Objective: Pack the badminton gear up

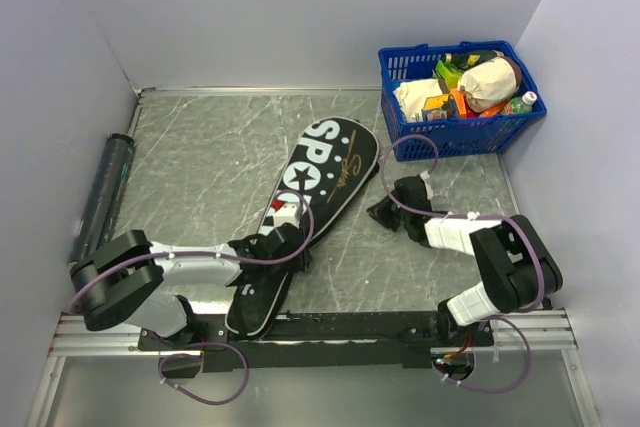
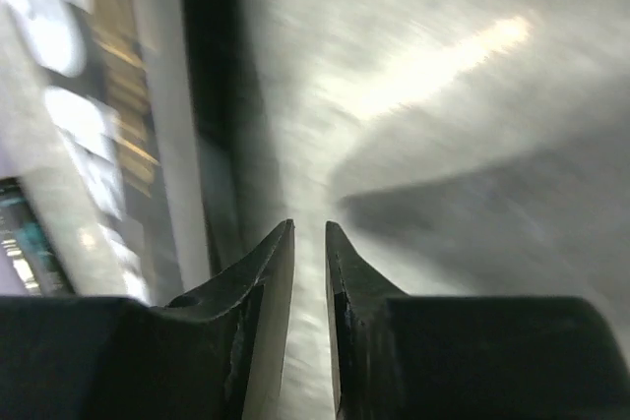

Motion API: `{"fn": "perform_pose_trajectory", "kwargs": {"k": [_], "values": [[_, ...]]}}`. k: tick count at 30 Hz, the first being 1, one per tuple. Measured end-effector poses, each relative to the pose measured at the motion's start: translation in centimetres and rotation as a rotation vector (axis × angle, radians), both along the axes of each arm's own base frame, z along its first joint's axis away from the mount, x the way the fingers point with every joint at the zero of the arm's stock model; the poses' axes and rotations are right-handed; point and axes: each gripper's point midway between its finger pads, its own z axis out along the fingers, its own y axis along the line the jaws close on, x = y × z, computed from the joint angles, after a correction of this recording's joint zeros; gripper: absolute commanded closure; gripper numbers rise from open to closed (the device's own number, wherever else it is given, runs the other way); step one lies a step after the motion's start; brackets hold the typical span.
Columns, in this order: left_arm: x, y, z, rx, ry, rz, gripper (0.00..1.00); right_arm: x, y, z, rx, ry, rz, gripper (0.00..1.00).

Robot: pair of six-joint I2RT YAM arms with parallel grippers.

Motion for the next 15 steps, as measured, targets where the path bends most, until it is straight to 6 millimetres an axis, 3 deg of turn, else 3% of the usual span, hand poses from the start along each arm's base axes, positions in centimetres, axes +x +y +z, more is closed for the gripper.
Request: {"fn": "perform_pose_trajectory", "kwargs": {"k": [3,8,15], "values": [[2.3,0.4,0.0,0.016,-0.032,0.043,0.63,-1.9,-0.8,-1.3,-0.017,0.045,-0.008,0.76],[4.5,1.0,0.0,0.067,-0.073,0.072,0.62,-2.4,-1.5,-0.9,-0.048,0.044,-0.014,0.55],[6.1,2.4,0.0,0.134,-0.102,0.096,0.63,-2.5,-1.8,-0.1,-0.064,0.028,-0.012,0.45]]}}
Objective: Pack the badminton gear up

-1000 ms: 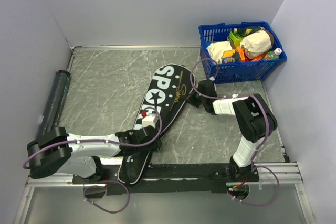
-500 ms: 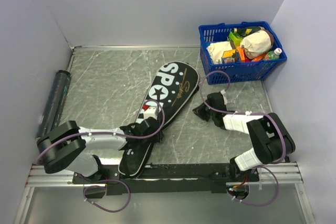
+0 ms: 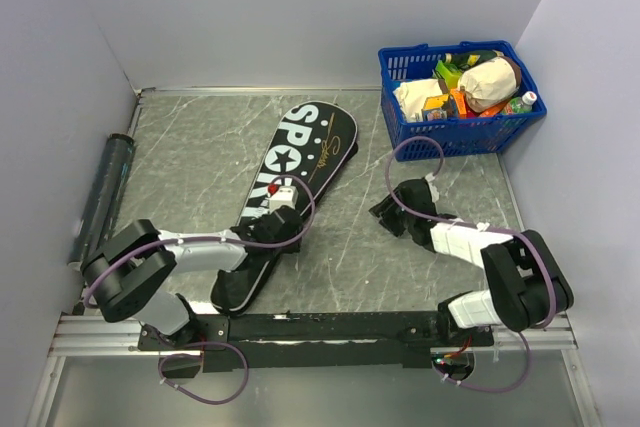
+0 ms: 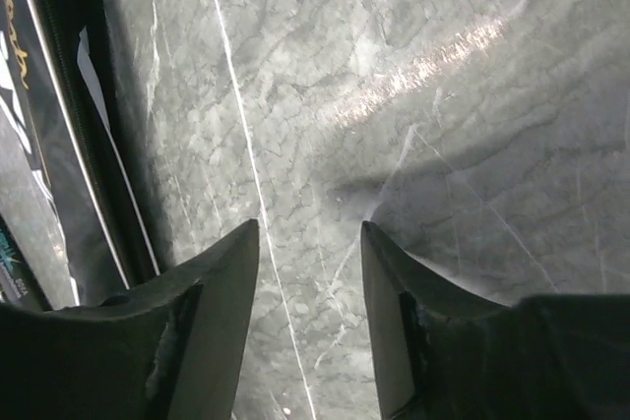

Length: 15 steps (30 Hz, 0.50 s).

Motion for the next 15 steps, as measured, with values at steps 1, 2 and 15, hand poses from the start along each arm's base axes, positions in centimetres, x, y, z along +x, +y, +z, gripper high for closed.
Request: {"fn": "perform_pose_trajectory", "kwargs": {"k": [1,2,15], "values": [[0.2,0.4,0.0,0.007,-0.003,0.007,0.63,0.1,0.0,0.0,-0.004,0.002,0.002,0.44],[0.2,0.7,0.0,0.014,-0.002,0.012,0.63,0.3,0.1,0.2,-0.006,-0.001,0.005,0.43],[-1.3,3.1,-0.1,0.043,0.019,0.017,0.64,11.0,5.6,1.8,0.107,-0.099,0.047,0.39]]}}
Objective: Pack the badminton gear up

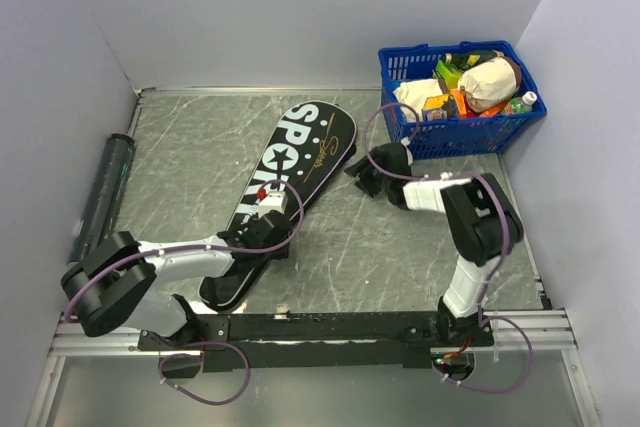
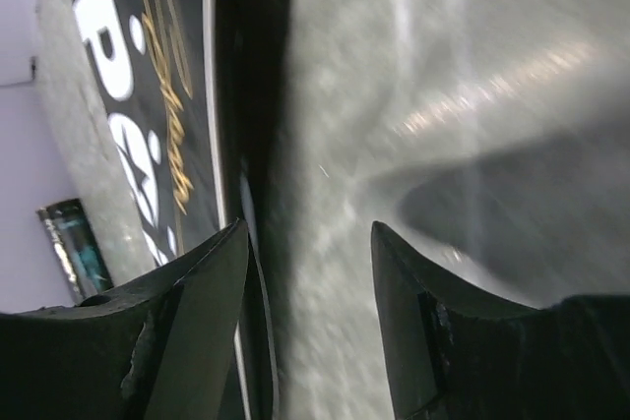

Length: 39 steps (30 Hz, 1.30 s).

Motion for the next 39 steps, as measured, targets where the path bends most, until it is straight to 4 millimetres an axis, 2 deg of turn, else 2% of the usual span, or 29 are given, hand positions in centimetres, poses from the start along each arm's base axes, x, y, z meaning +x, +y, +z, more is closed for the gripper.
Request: {"fn": "perform_pose_trajectory", "kwargs": {"k": [4,12,14,15,18,21,22,29,39], "values": [[-0.6,0.5,0.0,-0.008,0.006,-0.004,0.64,3.2,1.2,0.0,0.030,-0.032,-0.014,0.38],[-1.0,0.4,0.0,-0.026,0.014,-0.009,0.65,7.0,3.6,0.4,0.049,-0.073,-0.001,0.40],[-1.0,0.4,0.0,-0.026,0.014,-0.009,0.65,7.6,3.8,0.4,0.051,-0.077,-0.001,0.51],[-1.0,0.4,0.0,-0.026,0.014,-0.009,0.65,7.8,3.9,0.4,0.050,-0.079,-0.002,0.65],[-1.0,0.4,0.0,-0.027,0.014,-0.007,0.66,8.1,3.9,0.0,0.042,-0.077,-0.011,0.88],[-1.0,0.6,0.0,-0.032,0.017,0.001,0.67,8.0,3.7,-0.3,0.041,-0.075,-0.022,0.97],[-1.0,0.7,0.0,-0.034,0.019,0.007,0.66,8.0,3.6,-0.3,0.041,-0.077,-0.023,1.00],[-0.8,2.1,0.0,-0.056,0.038,0.085,0.64,6.3,3.0,-1.1,0.064,-0.091,-0.034,1.00],[0.3,6.5,0.0,-0.049,0.062,0.272,0.64,-2.1,0.6,-1.0,0.037,-0.052,-0.055,1.00]]}}
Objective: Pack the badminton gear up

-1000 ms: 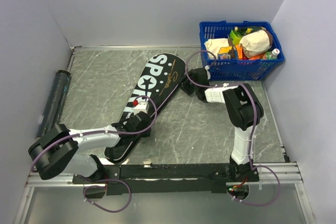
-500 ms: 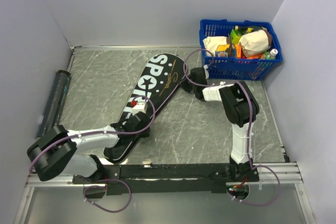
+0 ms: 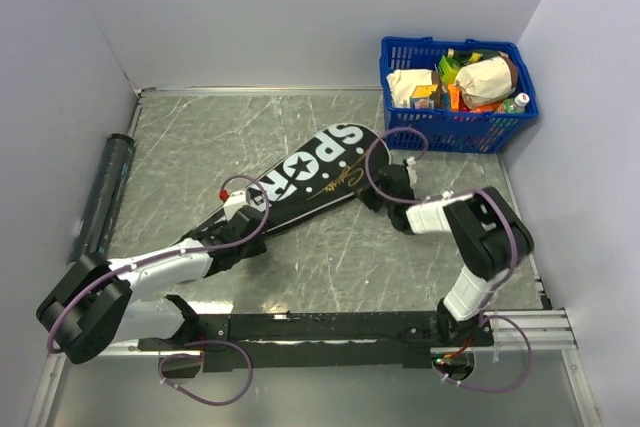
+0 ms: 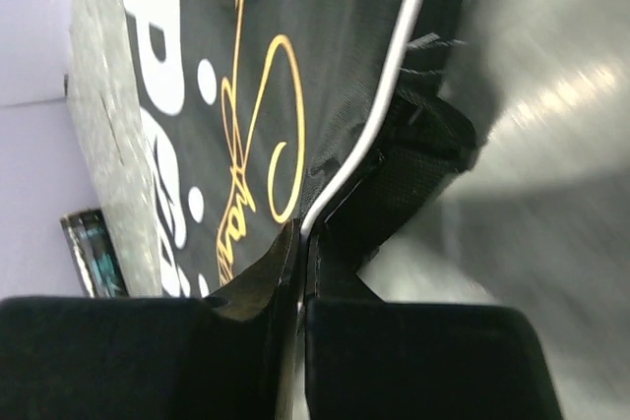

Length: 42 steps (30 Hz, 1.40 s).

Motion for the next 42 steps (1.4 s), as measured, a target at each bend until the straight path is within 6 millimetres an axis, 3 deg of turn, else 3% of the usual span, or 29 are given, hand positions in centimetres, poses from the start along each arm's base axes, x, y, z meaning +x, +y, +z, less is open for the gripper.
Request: {"fn": "perform_pose_trajectory", "kwargs": {"k": [4,9,13,18,22,24,25,27,29,33,37,42], "values": [[0.1,0.7,0.0,-0.001,0.010,0.033,0.68,-3.8,-1.1,0.0,0.004,0.012,-0.004,1.00],[-0.1,0.8,-0.1,-0.003,0.021,0.026,0.87,-8.4,-3.2,-0.4,-0.001,0.010,-0.029,1.00],[-0.9,-0.5,-0.1,-0.054,0.043,-0.032,0.87,-11.1,-5.7,-0.4,-0.032,0.004,-0.078,1.00],[-4.0,-4.6,1.6,-0.126,0.029,-0.210,0.82,-12.8,-8.4,0.2,-0.127,-0.002,-0.127,1.00],[-6.8,-8.7,6.1,-0.216,-0.033,-0.376,0.77,-13.7,-9.7,0.3,-0.215,0.030,-0.115,1.00],[-7.0,-9.8,9.2,-0.273,-0.089,-0.404,0.71,-14.0,-10.0,0.3,-0.246,0.047,-0.102,0.80],[-6.8,-10.1,10.8,-0.299,-0.123,-0.404,0.71,-14.2,-10.0,0.3,-0.255,0.051,-0.095,0.58],[-6.1,-10.1,13.0,-0.323,-0.183,-0.389,0.70,-14.6,-10.2,0.2,-0.278,0.065,-0.076,0.47],[-5.1,-9.9,13.7,-0.298,-0.220,-0.372,0.70,-15.3,-10.3,0.0,-0.309,0.079,-0.041,0.40],[-3.6,-9.7,11.3,-0.173,-0.207,-0.370,0.70,-16.1,-10.8,0.7,-0.353,0.092,-0.008,0.37],[-2.4,-9.2,7.5,-0.046,-0.150,-0.380,0.71,-16.6,-11.8,2.8,-0.393,0.065,-0.012,0.36],[0.1,-8.6,4.5,0.016,-0.111,-0.360,0.74,-16.8,-13.6,4.7,-0.472,0.073,-0.057,0.36]]}}
